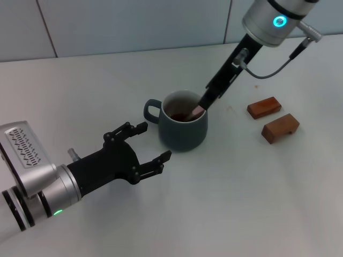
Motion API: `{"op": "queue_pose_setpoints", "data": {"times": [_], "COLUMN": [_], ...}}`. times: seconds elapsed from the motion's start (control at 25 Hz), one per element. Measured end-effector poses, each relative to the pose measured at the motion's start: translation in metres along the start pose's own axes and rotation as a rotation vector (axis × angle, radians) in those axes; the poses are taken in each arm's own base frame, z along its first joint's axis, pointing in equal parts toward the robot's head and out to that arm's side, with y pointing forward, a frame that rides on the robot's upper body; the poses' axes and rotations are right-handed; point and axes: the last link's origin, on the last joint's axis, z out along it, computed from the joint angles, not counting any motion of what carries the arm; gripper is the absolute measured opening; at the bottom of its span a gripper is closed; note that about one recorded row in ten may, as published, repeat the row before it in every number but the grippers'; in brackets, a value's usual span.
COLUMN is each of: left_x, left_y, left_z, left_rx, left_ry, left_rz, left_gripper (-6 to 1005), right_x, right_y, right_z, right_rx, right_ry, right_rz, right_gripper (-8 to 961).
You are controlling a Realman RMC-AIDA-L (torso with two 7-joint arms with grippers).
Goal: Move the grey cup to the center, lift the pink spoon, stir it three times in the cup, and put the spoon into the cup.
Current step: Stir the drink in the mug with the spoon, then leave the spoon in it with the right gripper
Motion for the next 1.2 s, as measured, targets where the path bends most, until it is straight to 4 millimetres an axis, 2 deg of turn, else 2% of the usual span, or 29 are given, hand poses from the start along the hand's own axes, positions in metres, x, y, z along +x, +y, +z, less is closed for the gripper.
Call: {"op": "queue_pose_setpoints", "data": {"times": [0.16,0.28,0.36,0.48,0.6,0.76,0.88,1.04,1.2], "left_x": [0.001,0.001,0.001,0.002,0.002,0.002,0.003,0.002,0.002], "left_y": [0.0,0.0,0.0,0.0,0.0,0.0,0.0,0.001,0.0], "left_z": [0.002,0.002,0.002,0.002,0.003,0.003,0.003,0.002,0.002], "left_rx": [-0.003,-0.004,-0.004,-0.005,-0.006,-0.007,-0.007,-0.006,-0.006], "left_ry": [0.001,0.003,0.003,0.004,0.005,0.006,0.008,0.008,0.007], "left_rz": [0.002,0.001,0.001,0.002,0.004,0.008,0.007,0.006,0.004], "left_gripper": [836,835,835,835,835,835,835,835,835], "right_x": [-0.005,-0.002,0.001,0.004,-0.002,-0.008,-0.005,0.001,-0.01], "right_y": [-0.007,-0.017,-0.017,-0.007,-0.001,-0.008,-0.017,-0.006,0.003], "right_z": [-0.002,-0.005,-0.006,-0.003,-0.002,-0.005,-0.009,-0.007,-0.004], "right_rx": [0.053,0.101,0.097,0.036,0.016,0.072,0.112,0.054,0.06], "right_ry": [-0.032,-0.021,-0.007,0.019,-0.002,-0.034,-0.026,0.025,-0.019], "right_rz": [-0.003,0.011,0.016,0.012,-0.006,-0.008,0.01,0.0,-0.038], "right_gripper": [124,124,124,123,123,123,124,124,123]}}
